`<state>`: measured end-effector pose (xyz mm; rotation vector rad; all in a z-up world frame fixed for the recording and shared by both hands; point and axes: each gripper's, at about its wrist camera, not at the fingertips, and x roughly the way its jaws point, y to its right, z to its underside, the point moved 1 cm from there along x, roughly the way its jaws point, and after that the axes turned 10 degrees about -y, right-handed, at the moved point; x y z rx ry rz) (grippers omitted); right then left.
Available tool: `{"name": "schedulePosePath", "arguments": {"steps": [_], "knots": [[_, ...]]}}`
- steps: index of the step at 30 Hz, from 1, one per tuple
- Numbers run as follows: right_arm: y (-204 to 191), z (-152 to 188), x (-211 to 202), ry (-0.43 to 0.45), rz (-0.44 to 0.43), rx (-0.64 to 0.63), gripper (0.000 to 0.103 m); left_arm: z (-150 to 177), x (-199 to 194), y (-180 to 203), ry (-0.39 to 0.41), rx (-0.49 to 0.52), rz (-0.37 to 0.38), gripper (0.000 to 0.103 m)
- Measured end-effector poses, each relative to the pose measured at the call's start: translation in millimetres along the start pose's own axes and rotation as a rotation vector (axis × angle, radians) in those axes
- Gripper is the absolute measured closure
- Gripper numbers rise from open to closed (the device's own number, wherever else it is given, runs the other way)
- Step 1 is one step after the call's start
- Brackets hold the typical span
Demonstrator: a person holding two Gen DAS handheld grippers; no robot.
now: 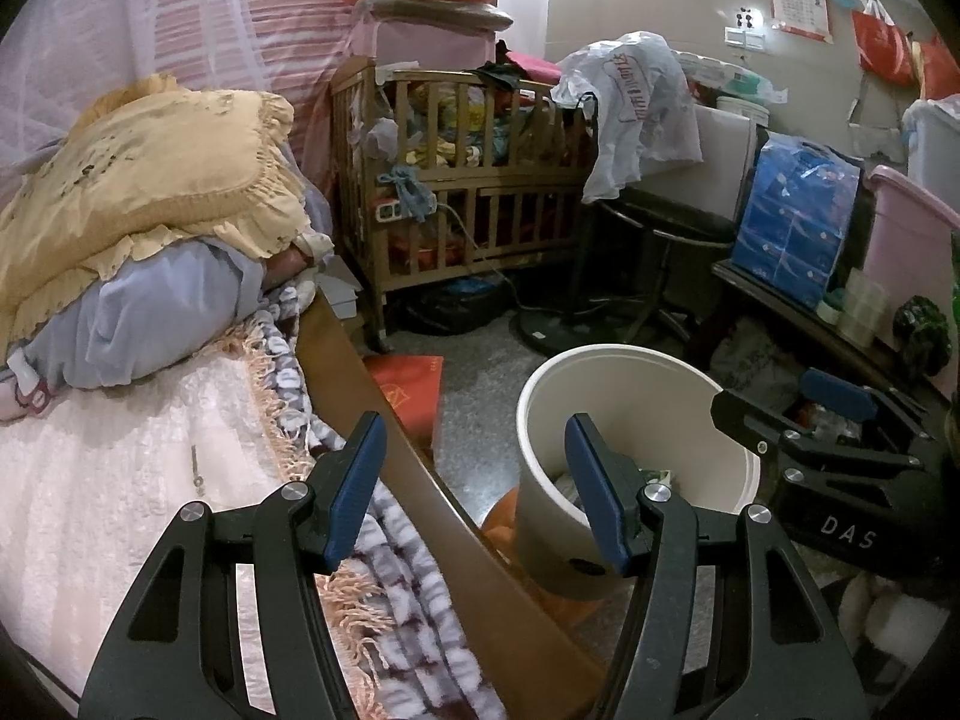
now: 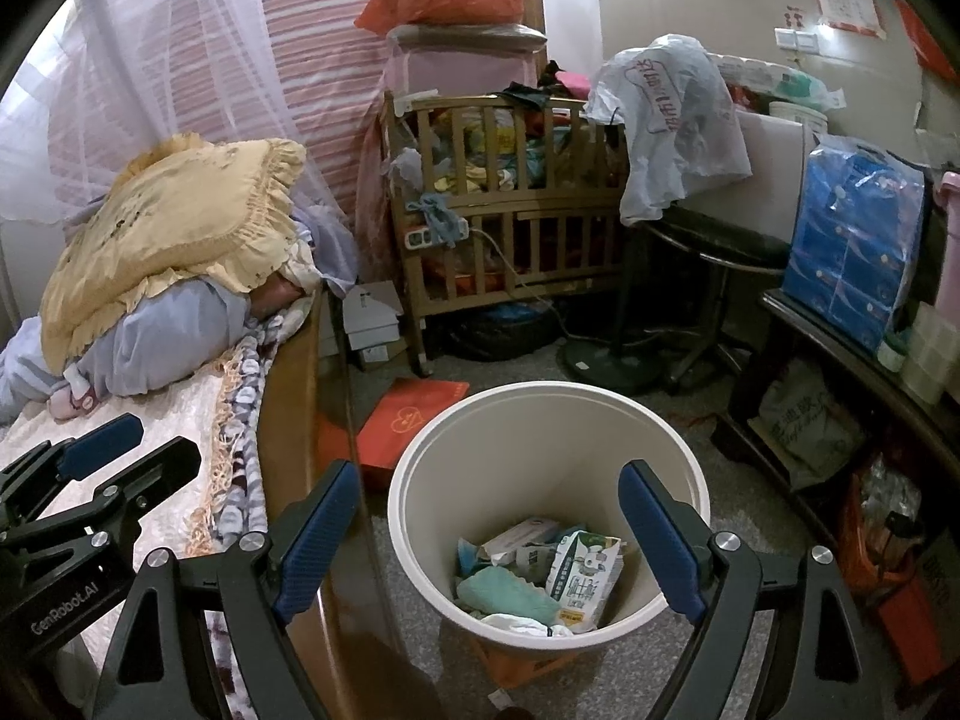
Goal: Collect trash
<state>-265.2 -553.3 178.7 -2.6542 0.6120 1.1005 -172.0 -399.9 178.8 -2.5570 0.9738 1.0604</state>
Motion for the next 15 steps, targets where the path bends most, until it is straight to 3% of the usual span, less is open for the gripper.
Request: {"name": "schedulePosePath", "arguments": {"steps": [15], "knots": [[-3.2, 2.0, 2.0, -0.010, -0.005, -0.014, 0.015, 4.6, -2.6, -7.0, 0.006, 0.015, -0.017, 0.042]]}}
